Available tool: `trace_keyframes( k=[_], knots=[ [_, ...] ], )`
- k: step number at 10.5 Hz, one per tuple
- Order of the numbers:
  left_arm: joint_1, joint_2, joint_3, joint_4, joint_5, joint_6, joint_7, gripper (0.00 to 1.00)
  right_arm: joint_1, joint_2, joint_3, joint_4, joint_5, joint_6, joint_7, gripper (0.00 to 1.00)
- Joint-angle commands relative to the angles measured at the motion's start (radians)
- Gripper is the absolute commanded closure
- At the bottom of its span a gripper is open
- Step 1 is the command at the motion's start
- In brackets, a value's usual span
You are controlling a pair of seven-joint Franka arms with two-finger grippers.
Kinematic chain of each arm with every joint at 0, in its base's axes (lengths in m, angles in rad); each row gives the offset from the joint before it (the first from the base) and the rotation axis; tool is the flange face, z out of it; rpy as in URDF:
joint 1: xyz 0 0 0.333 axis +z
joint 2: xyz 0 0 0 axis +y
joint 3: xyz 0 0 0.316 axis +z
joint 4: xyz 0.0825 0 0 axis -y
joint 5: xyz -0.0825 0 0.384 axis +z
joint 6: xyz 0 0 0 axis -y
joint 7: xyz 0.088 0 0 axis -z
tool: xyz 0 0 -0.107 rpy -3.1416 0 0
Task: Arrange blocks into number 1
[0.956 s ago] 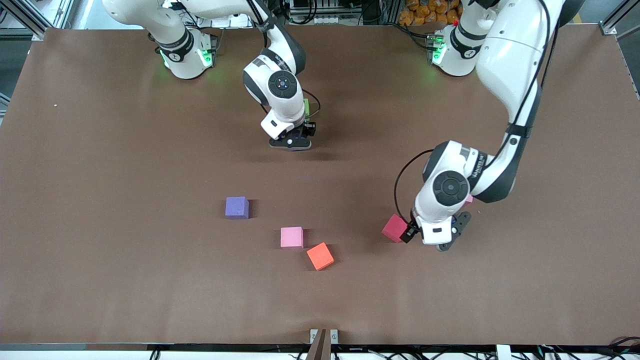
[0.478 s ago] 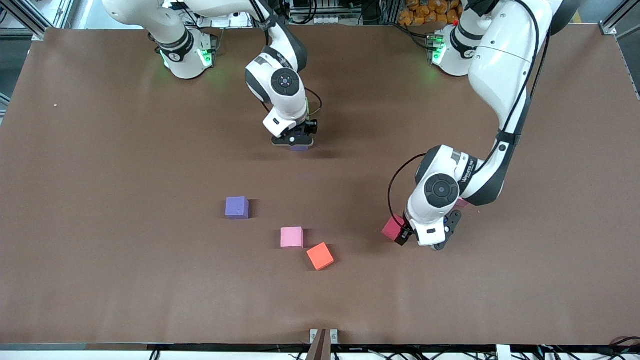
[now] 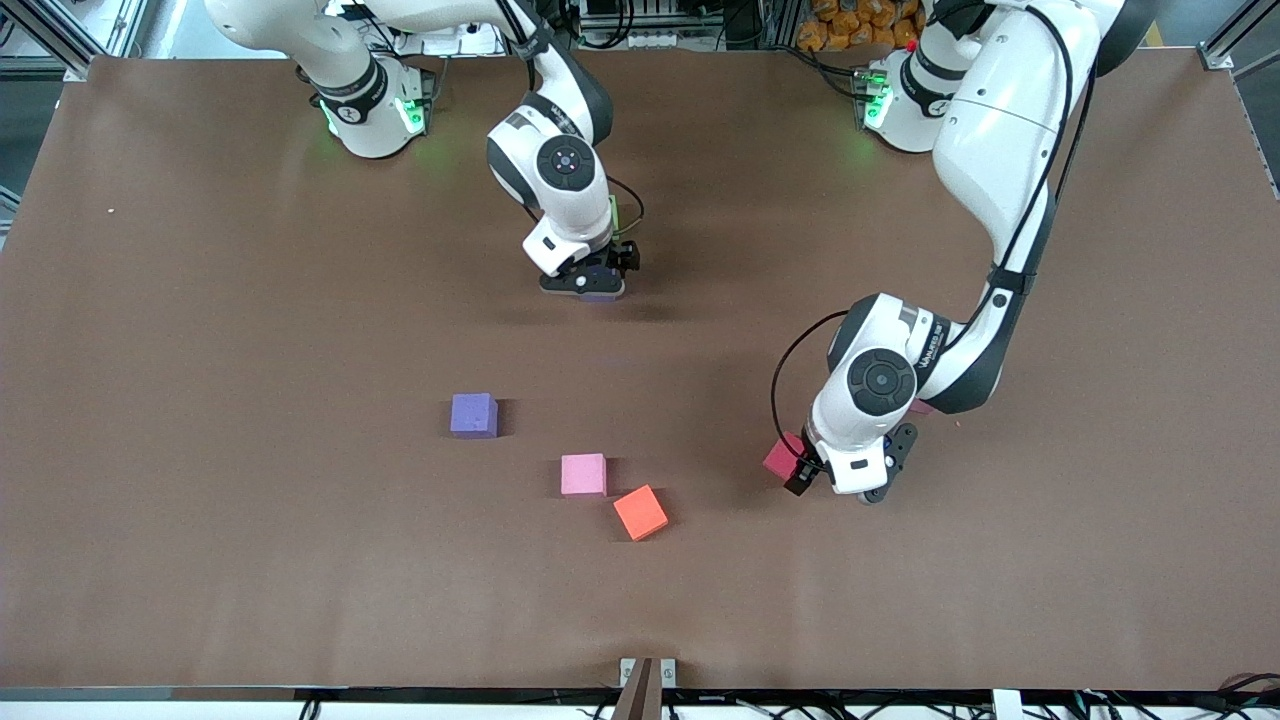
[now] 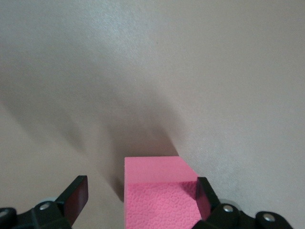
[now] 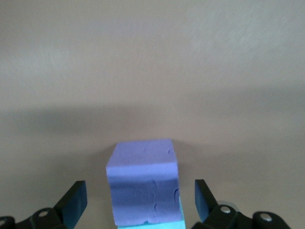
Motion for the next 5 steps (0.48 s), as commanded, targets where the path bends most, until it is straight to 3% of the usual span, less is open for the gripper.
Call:
trace_keyframes(
  k=[1, 5],
  knots=[
    [-0.012, 0.013, 0.000, 0.018, -0.024, 0.013, -0.013, 0.00, -0.100, -0.086, 0.007, -0.016, -0.002, -0.049, 0.011, 0.00],
    [-0.012, 0.005, 0.000, 0.020, -0.025, 0.013, -0.016, 0.00, -0.271, -0.086, 0.007, 0.013, -0.053, -0.053, -0.156, 0.00]
  ],
)
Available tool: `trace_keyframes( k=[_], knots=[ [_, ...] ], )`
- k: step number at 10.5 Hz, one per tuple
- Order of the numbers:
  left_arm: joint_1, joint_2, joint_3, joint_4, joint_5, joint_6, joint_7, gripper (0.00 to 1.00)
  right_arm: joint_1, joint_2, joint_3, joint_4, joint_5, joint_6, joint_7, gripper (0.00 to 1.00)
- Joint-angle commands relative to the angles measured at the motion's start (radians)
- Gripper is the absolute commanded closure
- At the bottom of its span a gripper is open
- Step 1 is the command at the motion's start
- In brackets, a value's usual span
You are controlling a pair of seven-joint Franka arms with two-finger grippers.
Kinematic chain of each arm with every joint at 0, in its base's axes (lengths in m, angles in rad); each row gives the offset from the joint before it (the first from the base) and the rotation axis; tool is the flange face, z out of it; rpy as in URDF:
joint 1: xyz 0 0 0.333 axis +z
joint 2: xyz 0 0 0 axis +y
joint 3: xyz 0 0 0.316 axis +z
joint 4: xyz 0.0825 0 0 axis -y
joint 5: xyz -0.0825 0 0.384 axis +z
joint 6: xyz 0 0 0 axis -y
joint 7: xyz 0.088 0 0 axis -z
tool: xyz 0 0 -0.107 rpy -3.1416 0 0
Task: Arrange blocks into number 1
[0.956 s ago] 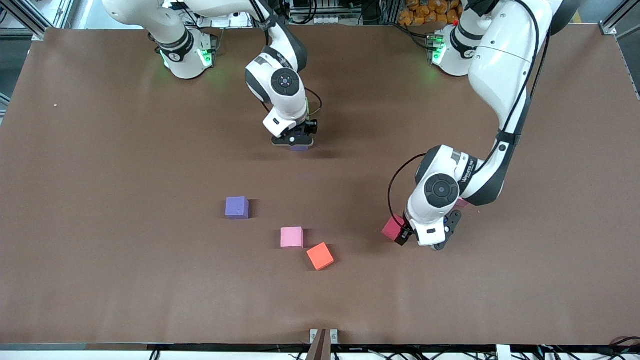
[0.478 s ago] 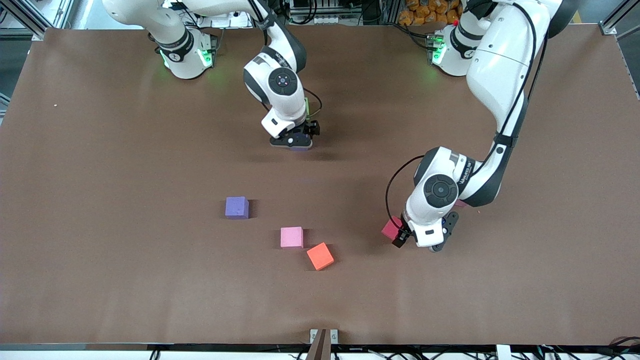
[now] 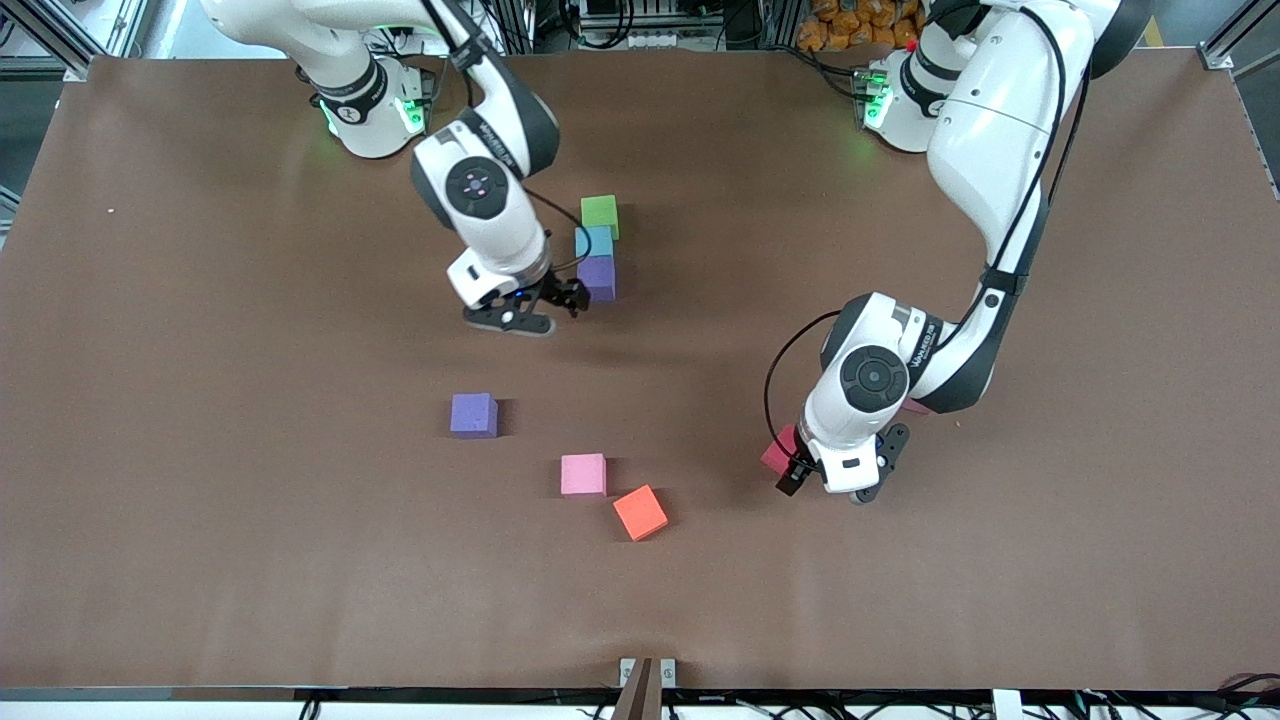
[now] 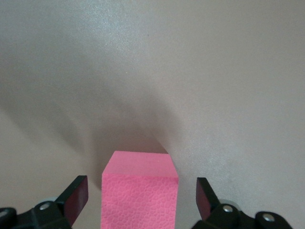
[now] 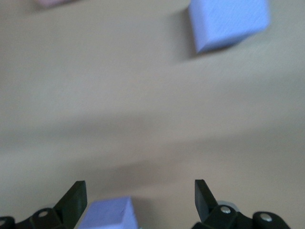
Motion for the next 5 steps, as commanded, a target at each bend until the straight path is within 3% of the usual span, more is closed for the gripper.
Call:
trace_keyframes(
  k=[1, 5],
  knots=[
    [-0.005, 0.002, 0.004, 0.013, -0.020, 0.005, -0.035, 0.00, -0.092, 0.018, 0.013, 0.020, -0.014, 0.005, -0.113, 0.00],
    [-0.021, 0.022, 0.004, 0.014, -0.017, 0.018, -0.034, 0.00, -0.168, 0.104, 0.002, 0.127, -0.019, 0.003, -0.242, 0.00]
  ],
)
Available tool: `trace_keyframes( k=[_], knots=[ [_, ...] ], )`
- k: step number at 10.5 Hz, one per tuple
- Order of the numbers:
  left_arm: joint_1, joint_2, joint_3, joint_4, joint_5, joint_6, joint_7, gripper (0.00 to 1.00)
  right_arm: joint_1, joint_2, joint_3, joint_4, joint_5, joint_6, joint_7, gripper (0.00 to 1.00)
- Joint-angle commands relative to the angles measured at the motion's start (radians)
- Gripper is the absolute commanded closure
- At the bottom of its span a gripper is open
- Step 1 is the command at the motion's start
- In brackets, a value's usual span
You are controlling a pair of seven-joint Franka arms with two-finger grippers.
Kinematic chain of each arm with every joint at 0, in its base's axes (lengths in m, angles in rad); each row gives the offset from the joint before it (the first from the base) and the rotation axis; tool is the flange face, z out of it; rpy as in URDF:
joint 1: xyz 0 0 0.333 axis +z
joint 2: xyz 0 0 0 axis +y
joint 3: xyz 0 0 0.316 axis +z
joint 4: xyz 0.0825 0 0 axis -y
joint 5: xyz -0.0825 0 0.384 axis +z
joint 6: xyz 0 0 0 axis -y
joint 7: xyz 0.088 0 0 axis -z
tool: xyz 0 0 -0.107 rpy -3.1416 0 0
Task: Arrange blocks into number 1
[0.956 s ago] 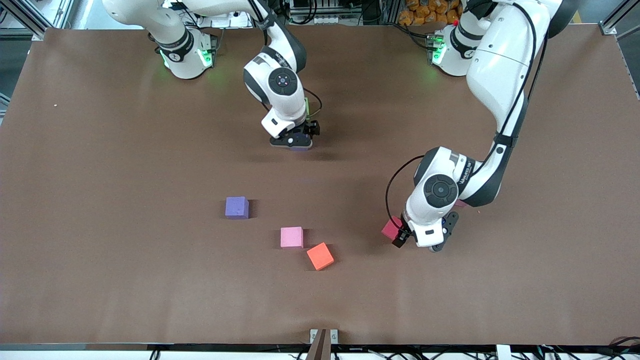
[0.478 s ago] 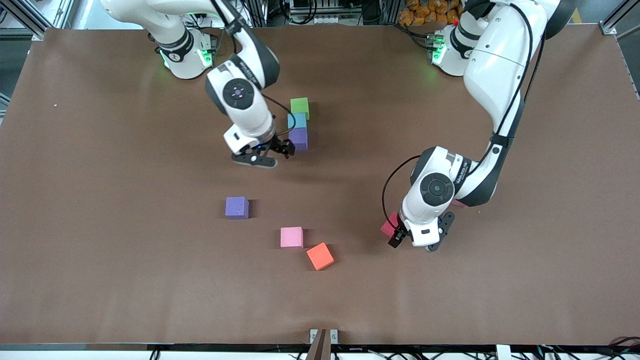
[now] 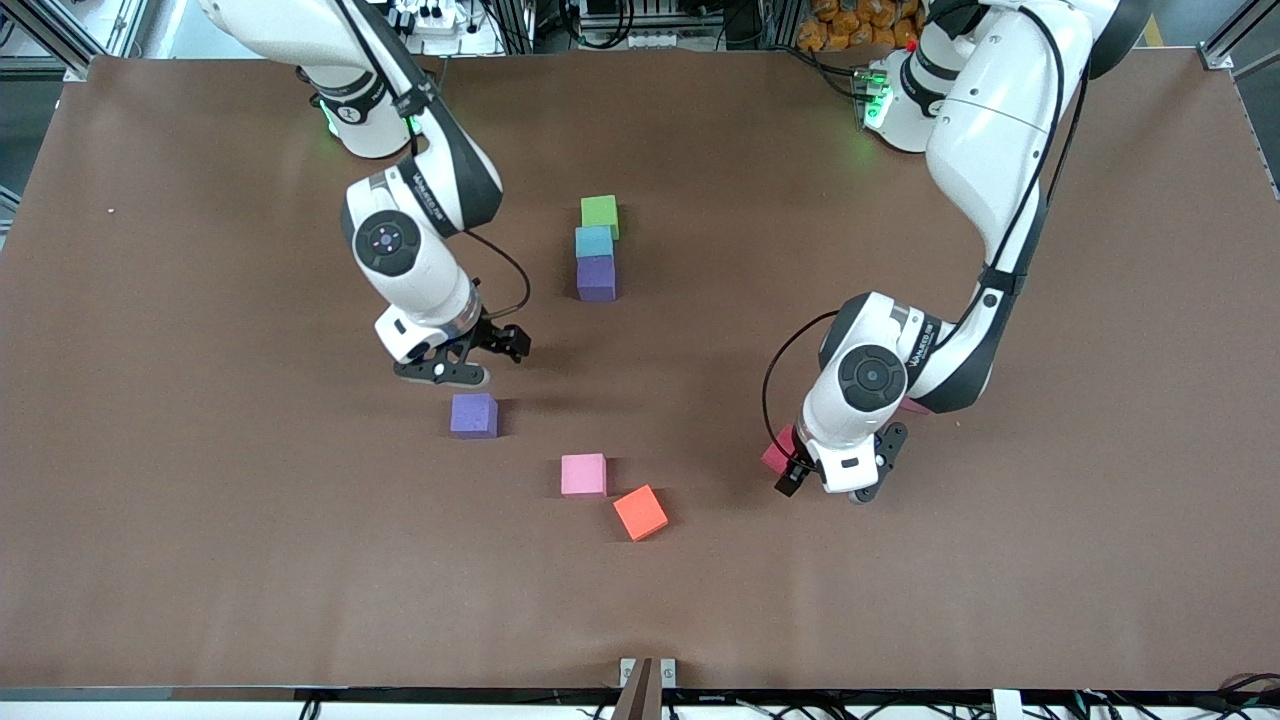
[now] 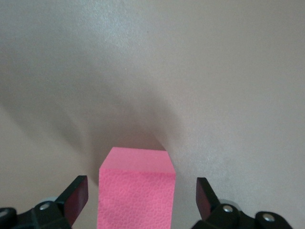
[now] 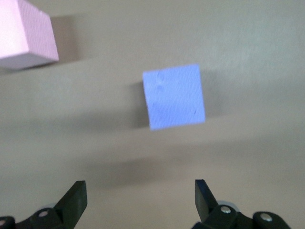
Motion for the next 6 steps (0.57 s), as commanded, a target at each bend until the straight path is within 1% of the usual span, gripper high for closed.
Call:
trace_keyframes(
  k=[1, 3, 4, 5, 6],
  knots=[
    [-0.024, 0.029, 0.006, 0.012, -0.014, 0.020, -0.011, 0.00, -0.024, 0.068, 0.002, 0.083, -0.024, -0.003, -0.028, 0.00],
    [-0.032, 0.053, 0.007, 0.010, -0.009, 0.022, 0.006, 0.00, -0.053, 0.124, -0.021, 0.128, -0.049, 0.010, -0.081, 0.00],
    [-0.033, 0.061, 0.007, 0.009, -0.003, 0.022, 0.029, 0.00, -0.057, 0.129, -0.041, 0.128, -0.049, 0.039, -0.124, 0.00],
    [-0.032, 0.063, 0.007, 0.009, 0.000, 0.022, 0.063, 0.32, -0.057, 0.132, -0.056, 0.131, -0.049, 0.041, -0.144, 0.00],
    [-0.030, 0.063, 0.007, 0.009, 0.001, 0.022, 0.090, 0.92, -0.059, 0.135, -0.056, 0.134, -0.049, 0.041, -0.144, 0.00]
  ],
)
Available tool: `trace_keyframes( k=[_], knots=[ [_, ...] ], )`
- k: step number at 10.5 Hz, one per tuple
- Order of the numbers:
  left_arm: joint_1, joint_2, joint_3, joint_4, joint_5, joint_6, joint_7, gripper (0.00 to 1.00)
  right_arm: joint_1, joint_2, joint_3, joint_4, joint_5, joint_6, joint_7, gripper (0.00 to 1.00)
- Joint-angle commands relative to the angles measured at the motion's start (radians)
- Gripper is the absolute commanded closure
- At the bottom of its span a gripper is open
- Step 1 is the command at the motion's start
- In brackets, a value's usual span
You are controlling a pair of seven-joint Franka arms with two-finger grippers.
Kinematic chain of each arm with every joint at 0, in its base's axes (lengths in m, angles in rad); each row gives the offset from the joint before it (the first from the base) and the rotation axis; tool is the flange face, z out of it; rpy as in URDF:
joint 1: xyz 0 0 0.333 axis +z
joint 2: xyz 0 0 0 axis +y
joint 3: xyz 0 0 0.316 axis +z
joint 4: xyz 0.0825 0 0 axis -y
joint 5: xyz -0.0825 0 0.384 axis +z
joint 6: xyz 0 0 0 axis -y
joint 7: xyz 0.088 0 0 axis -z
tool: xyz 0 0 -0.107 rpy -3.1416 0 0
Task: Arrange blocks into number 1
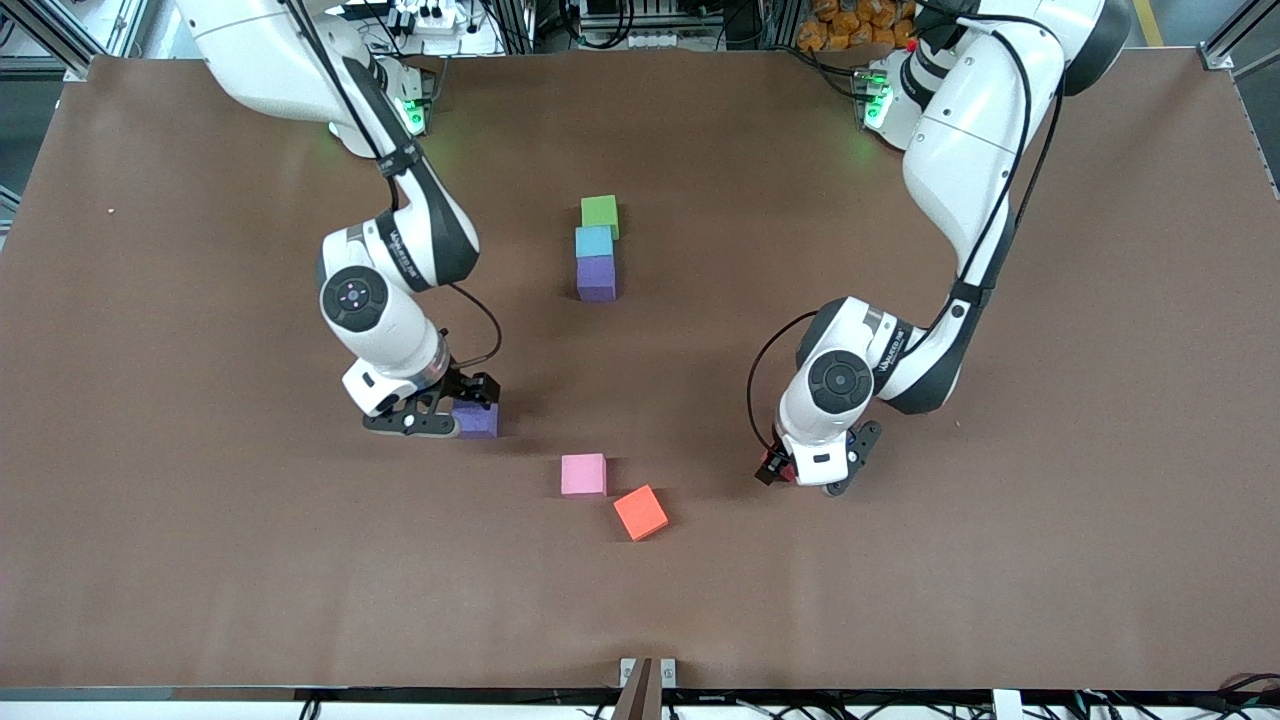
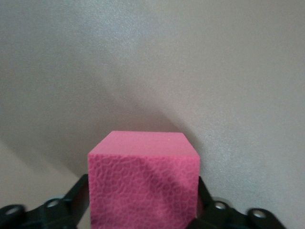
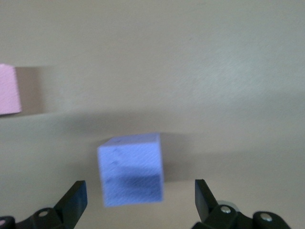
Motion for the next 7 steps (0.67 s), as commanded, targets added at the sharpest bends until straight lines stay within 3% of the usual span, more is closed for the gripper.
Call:
trace_keyframes(
  k=[1, 5, 7],
  knots=[
    [-0.004, 0.002, 0.006, 0.009, 0.003, 0.006, 0.051, 1.00, -0.008, 0.013, 0.004, 0.030, -0.015, -0.003, -0.014, 0.00],
    [-0.036, -0.004, 0.006, 0.004, 0.024, 0.000, 0.117, 1.00, -0.007, 0.025, 0.002, 0.037, -0.015, 0.000, -0.014, 0.00],
    [-0.105, -0.016, 0.006, 0.004, 0.096, -0.003, 0.143, 1.00, -0.007, 0.027, 0.002, 0.042, -0.015, -0.001, -0.014, 0.00]
  ],
)
